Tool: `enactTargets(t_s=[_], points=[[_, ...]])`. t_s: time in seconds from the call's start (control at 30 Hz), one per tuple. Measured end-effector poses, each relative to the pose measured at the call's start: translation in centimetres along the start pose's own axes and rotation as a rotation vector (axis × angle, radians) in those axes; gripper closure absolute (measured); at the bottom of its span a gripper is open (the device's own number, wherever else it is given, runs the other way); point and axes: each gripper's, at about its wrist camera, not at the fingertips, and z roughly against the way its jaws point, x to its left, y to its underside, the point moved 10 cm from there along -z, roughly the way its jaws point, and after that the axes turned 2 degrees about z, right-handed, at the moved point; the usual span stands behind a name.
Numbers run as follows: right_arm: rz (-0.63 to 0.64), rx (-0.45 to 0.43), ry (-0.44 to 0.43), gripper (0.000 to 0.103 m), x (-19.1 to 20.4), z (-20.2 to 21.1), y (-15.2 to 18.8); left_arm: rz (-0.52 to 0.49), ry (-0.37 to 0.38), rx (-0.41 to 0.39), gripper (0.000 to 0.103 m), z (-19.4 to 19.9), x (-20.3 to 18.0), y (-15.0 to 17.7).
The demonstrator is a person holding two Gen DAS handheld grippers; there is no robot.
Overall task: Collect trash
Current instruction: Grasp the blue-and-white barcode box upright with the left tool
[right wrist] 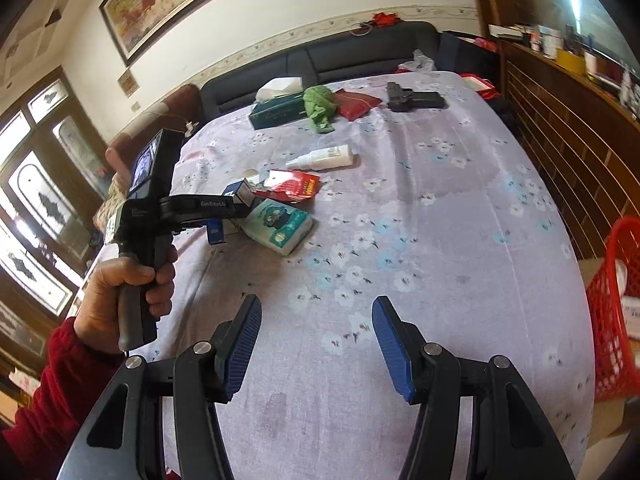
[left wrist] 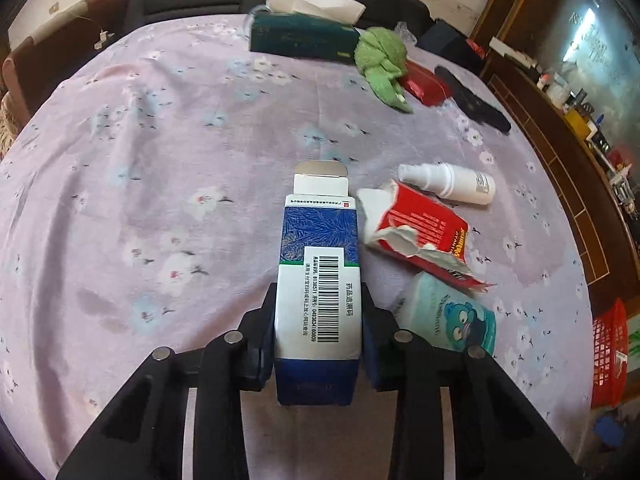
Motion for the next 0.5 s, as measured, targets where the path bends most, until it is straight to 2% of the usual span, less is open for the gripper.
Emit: enactTargets(t_s=[0.17, 0.3, 0.5], points=[[0.071, 0.048, -0.031, 0.039, 1.5, -3.9, -2.7, 0.011, -0.047, -0.048, 0.070, 0.6, 2.5, 0.1], [0.119, 0.090, -0.031, 0.038, 1.9, -8.8, -5.4, 0.010, -0.027, -0.075, 0.070, 0.8, 3.0, -0.1], [0.120, 0.136, -0.018, 0.039, 1.4, -15.0, -7.5, -0.006, -0.029, -0.097, 0.070, 0.9, 3.3, 0.0]])
